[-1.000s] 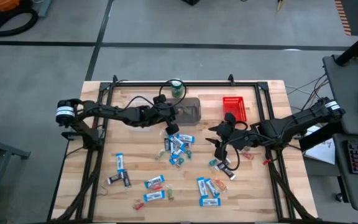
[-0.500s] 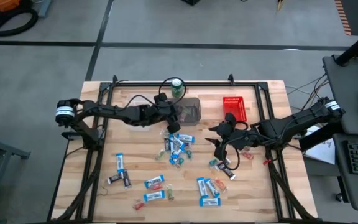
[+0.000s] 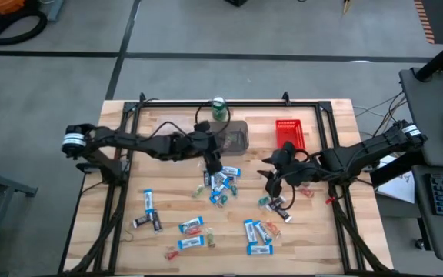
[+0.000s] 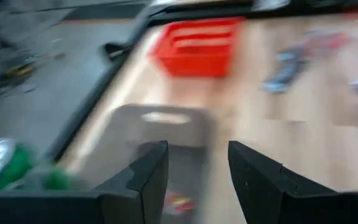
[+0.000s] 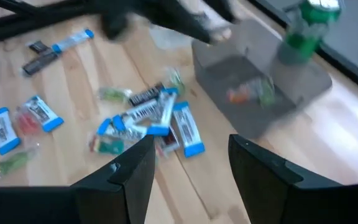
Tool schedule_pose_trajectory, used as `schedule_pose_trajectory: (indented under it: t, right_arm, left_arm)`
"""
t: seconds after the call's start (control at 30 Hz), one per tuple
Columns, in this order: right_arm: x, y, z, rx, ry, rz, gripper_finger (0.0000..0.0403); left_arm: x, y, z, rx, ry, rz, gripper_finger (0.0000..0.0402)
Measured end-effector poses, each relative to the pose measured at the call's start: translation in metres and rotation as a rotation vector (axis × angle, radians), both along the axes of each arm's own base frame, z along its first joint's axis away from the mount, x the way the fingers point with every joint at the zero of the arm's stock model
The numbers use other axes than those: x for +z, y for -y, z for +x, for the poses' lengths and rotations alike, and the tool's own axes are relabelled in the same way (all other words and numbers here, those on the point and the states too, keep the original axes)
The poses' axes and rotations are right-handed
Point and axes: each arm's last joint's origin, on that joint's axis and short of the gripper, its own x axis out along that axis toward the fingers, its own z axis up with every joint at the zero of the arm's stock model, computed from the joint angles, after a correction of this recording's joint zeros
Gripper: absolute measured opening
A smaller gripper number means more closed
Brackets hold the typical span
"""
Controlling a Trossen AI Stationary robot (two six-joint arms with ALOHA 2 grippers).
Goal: Organize candy in baskets
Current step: Put the brown chocolate bar into the transparent bin
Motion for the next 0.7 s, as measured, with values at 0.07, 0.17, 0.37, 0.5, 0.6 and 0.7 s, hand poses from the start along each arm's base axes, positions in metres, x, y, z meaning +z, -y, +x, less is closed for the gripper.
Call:
schedule_pose_trajectory:
  t: [0.07,0.17,0.37,0.5,0.6,0.7]
  right_arm:
    - [-0.004,0.001,-0.003,-0.034,-0.037,0.022,0.0194]
    - [-0.009,0.003,-0.009,-0.084,-0.086,0.05,0.0194]
    - [-0.024,0.005,-0.015,-0.132,-0.149,0.064,0.0194]
    - [-0.03,0.005,-0.017,-0.134,-0.161,0.059,0.0194]
    - [-0.033,0.006,-0.017,-0.137,-0.166,0.052,0.0194]
    - [-0.036,0.006,-0.017,-0.148,-0.148,0.041,0.0194]
  left_arm:
    - [0.004,0.015,-0.001,-0.069,0.015,-0.018,0.0151]
    - [0.008,0.036,-0.005,-0.142,0.027,-0.024,0.0151]
    - [0.003,0.073,-0.023,-0.264,0.047,-0.025,0.0134]
    - [-0.012,0.091,-0.037,-0.348,0.209,-0.047,0.0115]
    - [-0.025,0.099,-0.047,-0.408,0.326,-0.093,0.01]
    - [-0.038,0.102,-0.057,-0.418,0.359,-0.124,0.0083]
